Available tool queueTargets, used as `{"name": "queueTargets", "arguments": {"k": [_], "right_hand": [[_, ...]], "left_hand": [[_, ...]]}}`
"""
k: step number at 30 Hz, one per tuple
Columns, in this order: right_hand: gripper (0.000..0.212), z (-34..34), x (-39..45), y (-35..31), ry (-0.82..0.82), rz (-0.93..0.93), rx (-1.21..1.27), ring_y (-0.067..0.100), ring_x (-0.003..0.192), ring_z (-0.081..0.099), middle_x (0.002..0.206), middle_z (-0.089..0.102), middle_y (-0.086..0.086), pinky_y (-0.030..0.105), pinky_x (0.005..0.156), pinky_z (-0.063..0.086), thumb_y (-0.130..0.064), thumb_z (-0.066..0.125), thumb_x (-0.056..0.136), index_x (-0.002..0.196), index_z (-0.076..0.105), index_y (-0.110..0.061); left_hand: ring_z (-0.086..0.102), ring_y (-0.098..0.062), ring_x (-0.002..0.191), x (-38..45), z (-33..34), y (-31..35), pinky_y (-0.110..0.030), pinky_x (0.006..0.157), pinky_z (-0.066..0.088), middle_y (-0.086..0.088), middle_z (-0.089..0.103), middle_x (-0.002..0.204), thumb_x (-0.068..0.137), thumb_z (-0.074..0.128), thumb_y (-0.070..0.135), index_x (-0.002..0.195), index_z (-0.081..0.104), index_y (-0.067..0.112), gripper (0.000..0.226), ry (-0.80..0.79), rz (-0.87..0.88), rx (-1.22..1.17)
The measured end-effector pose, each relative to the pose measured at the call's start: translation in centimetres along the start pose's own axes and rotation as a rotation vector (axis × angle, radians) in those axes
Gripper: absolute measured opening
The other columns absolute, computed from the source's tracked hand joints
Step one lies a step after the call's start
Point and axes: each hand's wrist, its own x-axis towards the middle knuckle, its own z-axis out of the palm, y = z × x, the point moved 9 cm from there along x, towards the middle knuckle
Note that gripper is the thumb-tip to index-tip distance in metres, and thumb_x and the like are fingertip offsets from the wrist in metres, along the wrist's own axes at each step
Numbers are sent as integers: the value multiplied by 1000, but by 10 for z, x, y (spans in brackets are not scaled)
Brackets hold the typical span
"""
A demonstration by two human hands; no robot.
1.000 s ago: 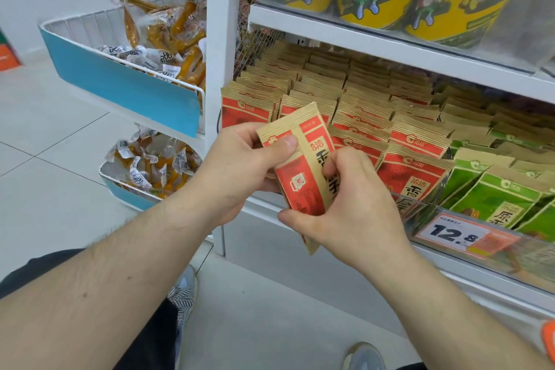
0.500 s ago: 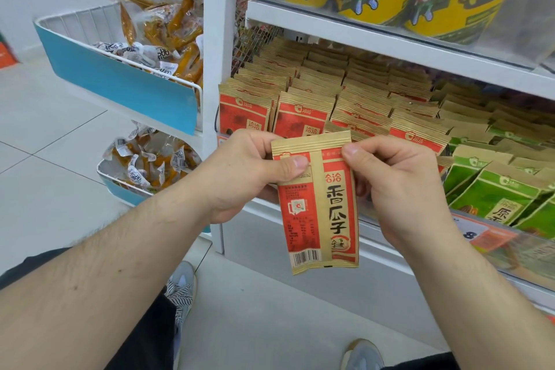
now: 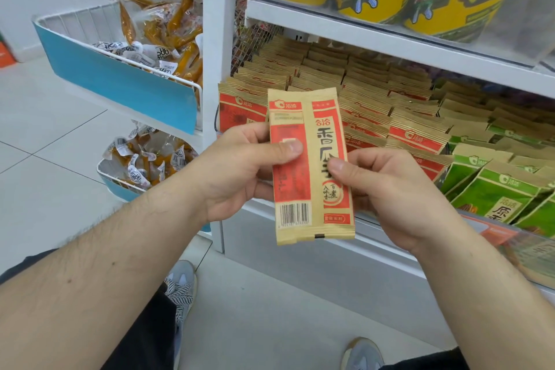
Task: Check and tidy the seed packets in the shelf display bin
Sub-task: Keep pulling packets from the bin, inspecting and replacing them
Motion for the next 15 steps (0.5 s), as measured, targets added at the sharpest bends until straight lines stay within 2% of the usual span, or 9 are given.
{"name": "queueTargets", "arguments": {"k": [6,9,10,12,13,15], "right_hand": [[38,-3,2,1,10,-4,70,25,61,68,74,73,17,32,55,56,-33,68,67,83,69,2],[36,0,1,1,-1,-2,103,24,64,68,77,73,16,34,57,57,-31,64,72,87,71,0],[34,2,2,4,-1,21,169,24,66,69,80,74,15,35,60,57,-31,62,75,89,72,-1],[32,12,3,14,-43,140,445,22,64,67,79,71,13,31,57,56,-30,57,80,92,71,-4],[32,23,2,18,-102,210,576,21,58,62,74,67,12,27,52,52,-31,57,79,91,70,-3],[35,50,-2,20,-309,275,744,18,52,51,66,56,9,25,48,43,-30,70,69,91,68,-3]], "left_hand": [[74,-25,84,-2,3,-4,-34,58,60,-12,74,102,70,66,14,113,64,11,43,-65,-39,-28],[73,-21,82,-1,2,-1,-32,62,60,-7,75,95,74,64,27,109,65,14,38,-65,-5,20],[72,-18,79,0,1,2,-31,64,59,-3,75,89,77,61,39,105,66,15,37,-57,22,32],[70,-16,79,2,-3,5,-32,70,59,0,73,84,81,51,63,103,66,14,56,-26,60,5],[70,-17,84,4,-5,4,-35,76,58,-1,74,91,82,48,65,108,65,12,61,-9,67,0],[70,-20,95,5,-2,2,-36,83,55,-5,72,106,87,58,50,119,62,10,52,-29,73,67]]}}
